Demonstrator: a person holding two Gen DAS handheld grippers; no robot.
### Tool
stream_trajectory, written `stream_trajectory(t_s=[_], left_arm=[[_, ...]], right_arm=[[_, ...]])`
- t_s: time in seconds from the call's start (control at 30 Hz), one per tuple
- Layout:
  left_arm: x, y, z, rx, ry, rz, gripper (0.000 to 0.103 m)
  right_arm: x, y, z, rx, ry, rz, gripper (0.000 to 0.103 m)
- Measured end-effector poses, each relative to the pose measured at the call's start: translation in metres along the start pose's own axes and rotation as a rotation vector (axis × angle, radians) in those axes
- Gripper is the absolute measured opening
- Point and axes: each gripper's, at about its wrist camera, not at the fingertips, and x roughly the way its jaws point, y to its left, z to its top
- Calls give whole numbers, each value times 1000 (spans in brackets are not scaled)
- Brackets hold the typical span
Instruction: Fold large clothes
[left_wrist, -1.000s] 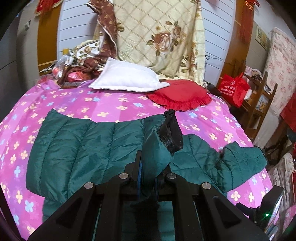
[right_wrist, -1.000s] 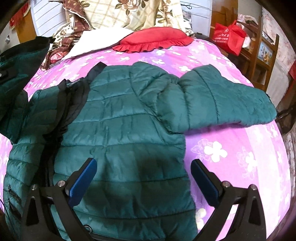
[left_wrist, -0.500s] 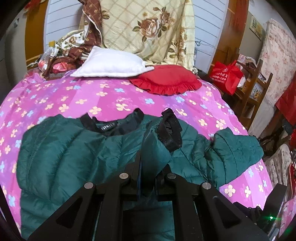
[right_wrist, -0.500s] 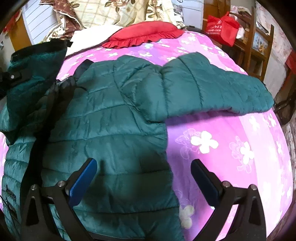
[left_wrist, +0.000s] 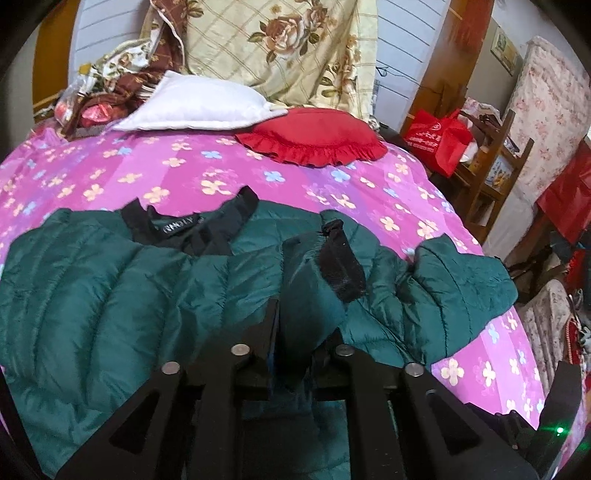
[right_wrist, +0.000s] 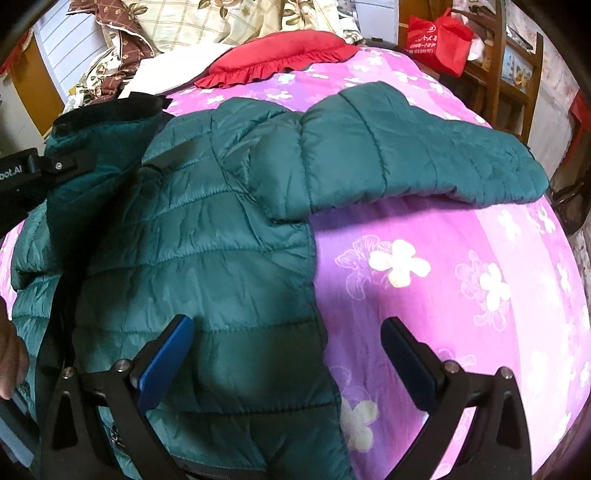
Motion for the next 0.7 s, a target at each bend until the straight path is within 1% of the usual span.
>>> stream_trajectory(t_s=[0.03,0.07,0.1,0.2,0.27,0.3,0.37,0.47,0.53,0.6,0.63,0.67,0.7], left_arm=[[2,1,-1,-8,11,-19,5],[4,3,-2,-18,24,-36,14],[5,5,-3,-28,34,-52,19],[5,11,-5,-60,77,-104,22],[-6,19,-7,-57,93,-132,22],[-12,22,-7,-49,91,-130,23],[-34,34,-9,-32,68,-110,24],[-63,59,-9,-33,34,-76,24],[-85,83,-12,-53,10,-56,24],[-101,107,-12,-73,-7,-7,24],[-108,117,-13,-79,-13,24,24],[-116,132,-14,-87,-23,71,24],[-121,140,-15,-90,-31,102,24]], right_arm=[[-1,-1,-1,2,0,0,103],[-2,-2,-1,5,-1,-1,103],[-3,-4,0,8,-2,-2,103],[-7,-6,2,19,-4,7,103],[-11,-7,3,26,-10,17,103],[-14,-7,5,30,-16,32,103],[-19,-5,9,39,-30,72,103],[-22,4,20,58,-46,143,103],[-21,12,27,77,-33,208,103],[-18,22,36,85,-44,245,103],[-15,27,40,78,-51,236,103],[-9,34,44,68,-45,208,103],[-5,39,47,60,-39,191,102]])
